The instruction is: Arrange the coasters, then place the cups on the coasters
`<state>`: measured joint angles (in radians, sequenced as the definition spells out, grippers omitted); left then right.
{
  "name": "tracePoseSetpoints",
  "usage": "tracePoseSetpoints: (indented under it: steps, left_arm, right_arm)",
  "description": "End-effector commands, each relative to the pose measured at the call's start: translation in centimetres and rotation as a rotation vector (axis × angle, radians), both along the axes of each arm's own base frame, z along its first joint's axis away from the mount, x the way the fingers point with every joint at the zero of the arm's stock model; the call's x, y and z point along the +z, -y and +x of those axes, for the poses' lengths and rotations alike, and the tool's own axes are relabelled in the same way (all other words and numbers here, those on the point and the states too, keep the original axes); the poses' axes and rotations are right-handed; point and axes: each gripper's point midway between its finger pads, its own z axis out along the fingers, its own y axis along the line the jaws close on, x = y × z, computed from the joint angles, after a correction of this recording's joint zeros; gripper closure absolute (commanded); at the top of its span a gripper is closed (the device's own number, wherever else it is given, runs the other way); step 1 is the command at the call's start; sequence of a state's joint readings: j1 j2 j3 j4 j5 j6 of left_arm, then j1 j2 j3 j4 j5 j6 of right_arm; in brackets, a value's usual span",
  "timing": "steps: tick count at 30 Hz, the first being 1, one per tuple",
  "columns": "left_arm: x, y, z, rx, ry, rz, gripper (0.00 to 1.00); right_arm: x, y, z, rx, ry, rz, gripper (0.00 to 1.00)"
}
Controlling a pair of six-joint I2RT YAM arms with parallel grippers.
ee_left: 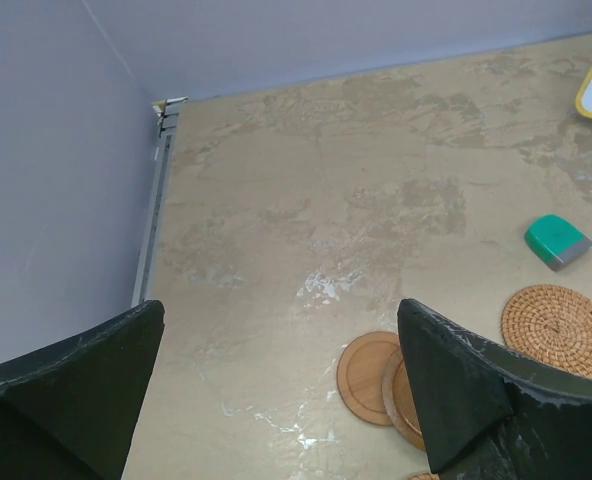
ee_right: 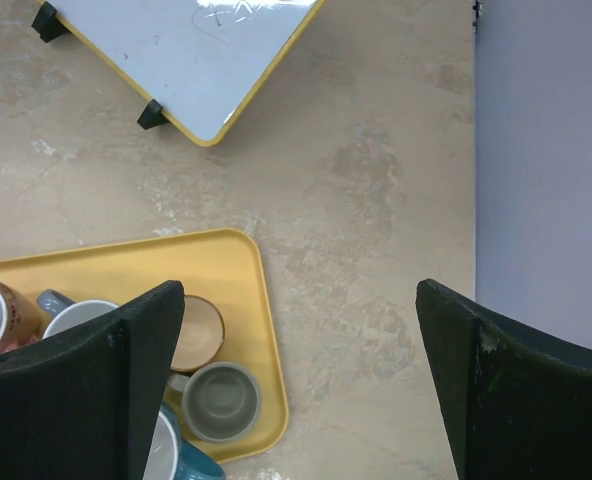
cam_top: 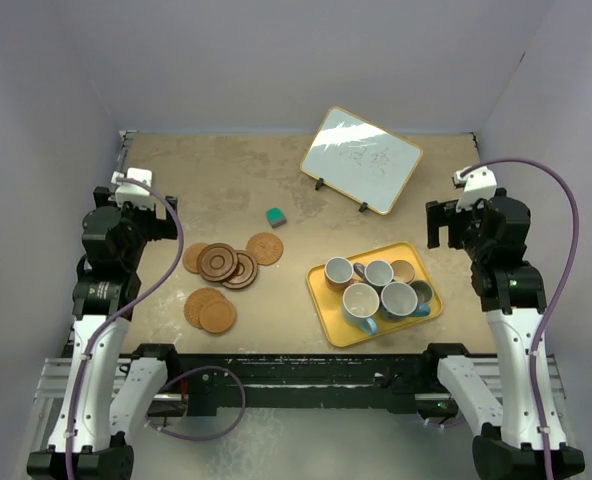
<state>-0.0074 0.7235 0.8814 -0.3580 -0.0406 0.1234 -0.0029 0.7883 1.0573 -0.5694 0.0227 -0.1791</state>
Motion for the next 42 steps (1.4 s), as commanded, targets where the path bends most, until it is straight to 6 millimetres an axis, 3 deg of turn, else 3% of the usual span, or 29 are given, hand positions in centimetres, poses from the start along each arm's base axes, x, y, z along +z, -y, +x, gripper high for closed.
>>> tracePoseSetpoints:
  steps: [1,10,19,27,35,42]
  left_arm:
    - [1.6,0.7,0.1,-0.042,0.093,-0.011,0.03]
    - [1.3,1.2,0.3,-0.065,0.116,-0.030,0.03]
    - [1.0,1.9,0.4,-0.120,0.117,0.005,0.02]
    - [-0.7,4.4,0.1,-0.307,0.050,0.074,0.02]
    - [-5.0,6.3,0.1,-0.493,-0.089,0.163,0.03]
    - [-10.4,7.6,0.4,-0.635,-0.249,0.190,0.03]
  right_arm:
    - [0.6,-0.9,0.6,0.038,0.062,0.025,0.00]
    - [-0.3,-1.9,0.7,0.092,0.058,0.041,0.00]
    - [-1.1,-1.5,0.6,0.089,0.017,0.005,0.00]
    - [-1.9,-3.4,-0.3,0.246,-0.004,-0.035,0.00]
    - [-2.6,-5.6,-1.5,0.368,0.008,0.009,0.00]
    - [-3.8,-6.3,-1.7,0.409,-0.031,0.027,0.00]
